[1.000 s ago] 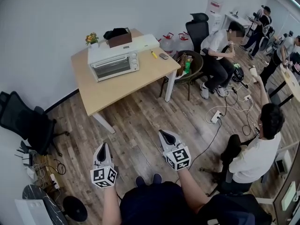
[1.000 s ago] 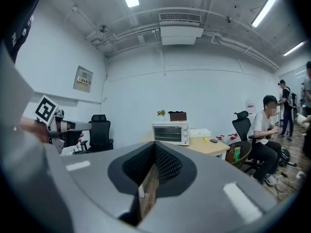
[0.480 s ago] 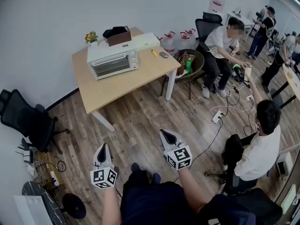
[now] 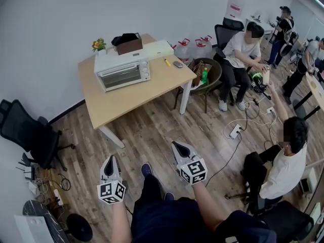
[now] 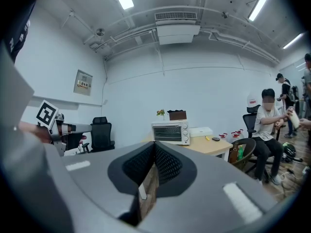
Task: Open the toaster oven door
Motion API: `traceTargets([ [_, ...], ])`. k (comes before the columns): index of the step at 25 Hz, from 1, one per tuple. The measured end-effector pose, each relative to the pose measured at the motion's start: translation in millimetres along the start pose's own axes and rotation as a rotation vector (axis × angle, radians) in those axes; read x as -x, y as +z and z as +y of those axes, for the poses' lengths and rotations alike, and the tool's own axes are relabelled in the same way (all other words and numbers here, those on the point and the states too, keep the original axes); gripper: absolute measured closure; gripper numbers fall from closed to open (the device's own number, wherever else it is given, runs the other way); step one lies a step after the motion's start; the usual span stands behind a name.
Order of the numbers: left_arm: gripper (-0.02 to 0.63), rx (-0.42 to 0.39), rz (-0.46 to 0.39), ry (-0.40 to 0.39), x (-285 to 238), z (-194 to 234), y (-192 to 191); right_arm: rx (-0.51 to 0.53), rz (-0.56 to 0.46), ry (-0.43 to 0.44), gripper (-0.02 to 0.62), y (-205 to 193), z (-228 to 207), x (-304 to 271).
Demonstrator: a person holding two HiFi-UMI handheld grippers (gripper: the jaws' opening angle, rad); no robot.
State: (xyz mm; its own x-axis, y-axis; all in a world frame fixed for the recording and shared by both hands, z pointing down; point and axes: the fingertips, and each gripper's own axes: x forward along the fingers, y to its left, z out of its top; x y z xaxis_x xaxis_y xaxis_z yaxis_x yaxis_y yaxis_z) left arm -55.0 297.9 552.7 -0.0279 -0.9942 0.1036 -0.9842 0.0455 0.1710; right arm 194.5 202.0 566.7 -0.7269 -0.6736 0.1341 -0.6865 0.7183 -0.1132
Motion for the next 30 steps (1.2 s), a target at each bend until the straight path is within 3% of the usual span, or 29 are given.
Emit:
traceTargets([
  [11,0.611,0.010,-0.016,0.033,-53,31,6,0.015,-0.008,0.010,0.584,13,-21,-64],
  [30,0.611,0.017,0.012,0.017,-160,75,24,0.012,0.017,-0.005,0.584,32,-58,-171],
])
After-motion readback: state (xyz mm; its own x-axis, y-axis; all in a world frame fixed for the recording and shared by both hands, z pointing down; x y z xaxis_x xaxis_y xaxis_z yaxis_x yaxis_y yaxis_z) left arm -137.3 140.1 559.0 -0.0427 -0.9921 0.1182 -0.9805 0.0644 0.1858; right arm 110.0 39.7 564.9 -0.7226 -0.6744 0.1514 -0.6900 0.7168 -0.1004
